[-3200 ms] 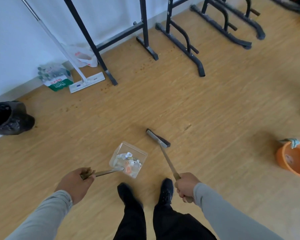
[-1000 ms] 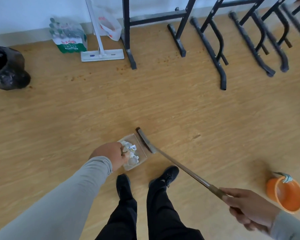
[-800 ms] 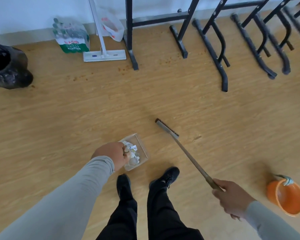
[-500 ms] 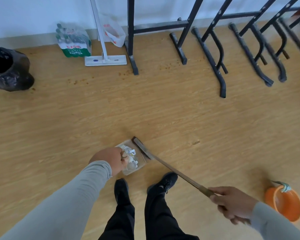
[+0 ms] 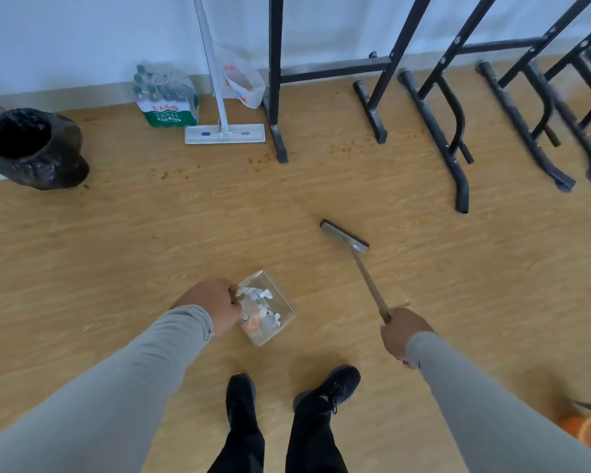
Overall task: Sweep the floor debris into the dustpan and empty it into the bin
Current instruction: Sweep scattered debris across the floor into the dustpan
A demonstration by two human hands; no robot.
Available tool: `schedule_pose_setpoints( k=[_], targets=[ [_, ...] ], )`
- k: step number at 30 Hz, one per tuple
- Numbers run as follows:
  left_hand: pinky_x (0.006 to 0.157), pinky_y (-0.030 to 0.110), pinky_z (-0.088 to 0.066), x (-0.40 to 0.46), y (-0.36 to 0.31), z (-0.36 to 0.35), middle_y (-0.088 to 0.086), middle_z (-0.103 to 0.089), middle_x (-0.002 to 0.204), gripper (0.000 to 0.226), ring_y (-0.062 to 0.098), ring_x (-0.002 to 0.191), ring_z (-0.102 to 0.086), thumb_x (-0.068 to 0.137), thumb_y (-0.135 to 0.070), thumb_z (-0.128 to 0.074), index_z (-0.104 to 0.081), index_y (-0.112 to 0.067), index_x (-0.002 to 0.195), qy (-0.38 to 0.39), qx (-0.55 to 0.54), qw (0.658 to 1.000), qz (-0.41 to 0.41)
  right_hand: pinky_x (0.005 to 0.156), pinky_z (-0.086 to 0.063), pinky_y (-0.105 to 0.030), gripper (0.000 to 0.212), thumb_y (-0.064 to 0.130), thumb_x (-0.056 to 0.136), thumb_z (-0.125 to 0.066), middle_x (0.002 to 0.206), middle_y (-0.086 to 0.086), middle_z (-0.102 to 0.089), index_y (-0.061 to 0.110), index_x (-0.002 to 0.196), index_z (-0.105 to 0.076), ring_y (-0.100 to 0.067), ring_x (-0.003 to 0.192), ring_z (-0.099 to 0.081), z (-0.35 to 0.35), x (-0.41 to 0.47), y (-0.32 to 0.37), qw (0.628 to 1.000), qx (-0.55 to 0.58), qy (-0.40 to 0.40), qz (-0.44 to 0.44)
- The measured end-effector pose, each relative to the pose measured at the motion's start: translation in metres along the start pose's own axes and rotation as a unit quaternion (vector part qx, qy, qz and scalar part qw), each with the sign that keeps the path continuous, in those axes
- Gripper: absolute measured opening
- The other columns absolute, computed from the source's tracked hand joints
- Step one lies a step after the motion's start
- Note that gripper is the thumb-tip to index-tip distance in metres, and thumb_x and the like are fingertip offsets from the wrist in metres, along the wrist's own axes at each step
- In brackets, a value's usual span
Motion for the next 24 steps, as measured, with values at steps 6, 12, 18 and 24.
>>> schedule_pose_setpoints(
  k=[6,12,18,24],
  targets=[
    [0.088,0.037,-0.056,0.006,-0.002,0.005,-0.007,-0.068,0.101,0.023,0.017,0.092,-0.065,0.09,-0.038,-0.058,-0.063,-0.027,0.11,-0.011,0.02,1.0,0.002,0.043,-0.035,-0.024,0.047,0.023,0.102,-0.043,0.068,-0.002,-0.052,0.034,0.147,-0.042,-0.018,0.048,-0.042,-0.037,-0.059,-0.035,0.987,-0.001,0.161,0.015],
    [0.083,0.036,-0.057,-0.01,-0.005,0.008,-0.007,-0.068,0.098,0.02,0.017,0.087,-0.066,0.092,-0.037,-0.056,-0.062,-0.027,0.108,-0.009,0.002,1.0,-0.001,0.043,-0.028,-0.022,0.035,0.018,0.099,-0.062,0.055,-0.012,-0.048,0.029,0.132,-0.06,-0.015,0.042,-0.036,0.042,-0.111,-0.093,0.968,0.166,0.185,-0.033],
    [0.078,0.034,-0.057,-0.009,-0.005,0.007,-0.008,-0.067,0.092,0.015,0.015,0.081,-0.066,0.093,-0.035,-0.055,-0.061,-0.027,0.104,-0.013,0.005,1.0,-0.001,0.043,-0.028,-0.022,0.041,0.019,0.1,-0.056,0.053,-0.008,-0.046,0.032,0.139,-0.054,-0.016,0.042,-0.035,0.04,-0.089,-0.088,0.985,0.151,0.071,-0.029],
    [0.077,0.035,-0.058,-0.007,-0.003,0.005,-0.007,-0.067,0.092,0.014,0.015,0.078,-0.066,0.093,-0.036,-0.055,-0.062,-0.028,0.102,-0.024,0.005,1.0,0.0,0.043,-0.04,-0.022,0.051,0.026,0.103,-0.044,0.079,-0.001,-0.058,0.03,0.153,-0.038,-0.018,0.052,-0.048,-0.027,-0.055,-0.061,0.996,0.041,0.067,-0.029]
  ],
)
Point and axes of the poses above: each hand's wrist, its own x-axis towards the middle knuckle, its own z-axis out of the back of the hand, y = z × x, the point moved 7 cm from there along x, towards the middle knuckle
